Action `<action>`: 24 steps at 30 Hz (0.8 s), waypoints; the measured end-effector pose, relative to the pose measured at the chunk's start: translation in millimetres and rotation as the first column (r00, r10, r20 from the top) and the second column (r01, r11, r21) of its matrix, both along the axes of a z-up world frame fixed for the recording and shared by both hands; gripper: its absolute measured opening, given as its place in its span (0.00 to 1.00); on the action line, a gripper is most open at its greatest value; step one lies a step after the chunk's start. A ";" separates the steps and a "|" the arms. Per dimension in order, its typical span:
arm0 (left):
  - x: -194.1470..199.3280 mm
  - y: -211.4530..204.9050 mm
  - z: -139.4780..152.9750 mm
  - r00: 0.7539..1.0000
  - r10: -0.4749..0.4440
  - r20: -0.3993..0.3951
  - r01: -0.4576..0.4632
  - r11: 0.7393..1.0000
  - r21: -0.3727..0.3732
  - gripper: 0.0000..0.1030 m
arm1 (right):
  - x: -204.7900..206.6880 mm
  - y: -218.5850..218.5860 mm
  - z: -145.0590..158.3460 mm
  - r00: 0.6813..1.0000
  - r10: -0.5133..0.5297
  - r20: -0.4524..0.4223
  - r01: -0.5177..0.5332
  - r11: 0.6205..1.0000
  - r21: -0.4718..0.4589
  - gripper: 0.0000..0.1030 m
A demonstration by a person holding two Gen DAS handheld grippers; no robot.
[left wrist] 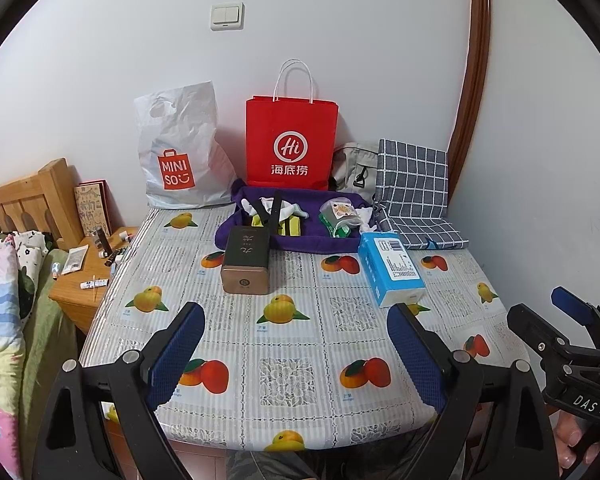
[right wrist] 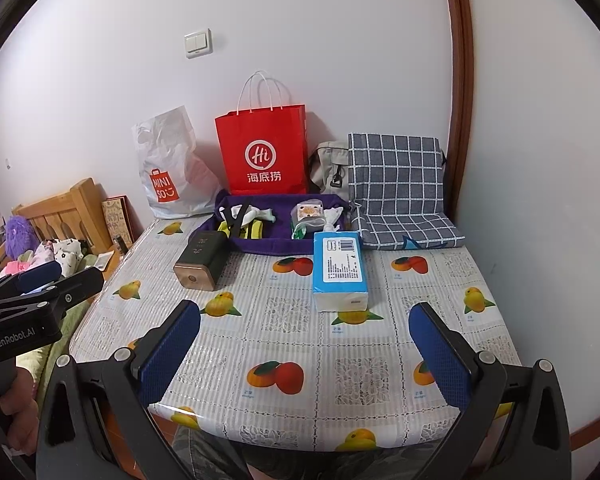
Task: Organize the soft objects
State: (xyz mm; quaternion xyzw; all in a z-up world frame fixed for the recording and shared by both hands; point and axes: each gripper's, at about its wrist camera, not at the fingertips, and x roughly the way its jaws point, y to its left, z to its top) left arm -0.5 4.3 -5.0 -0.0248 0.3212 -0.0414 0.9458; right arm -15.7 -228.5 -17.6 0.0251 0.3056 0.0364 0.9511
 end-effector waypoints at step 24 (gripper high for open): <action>0.2 -0.1 0.6 1.000 0.002 0.001 -0.002 1.000 0.004 0.90 | -0.1 -0.6 1.7 1.000 -0.002 0.003 0.002 1.000 0.001 1.00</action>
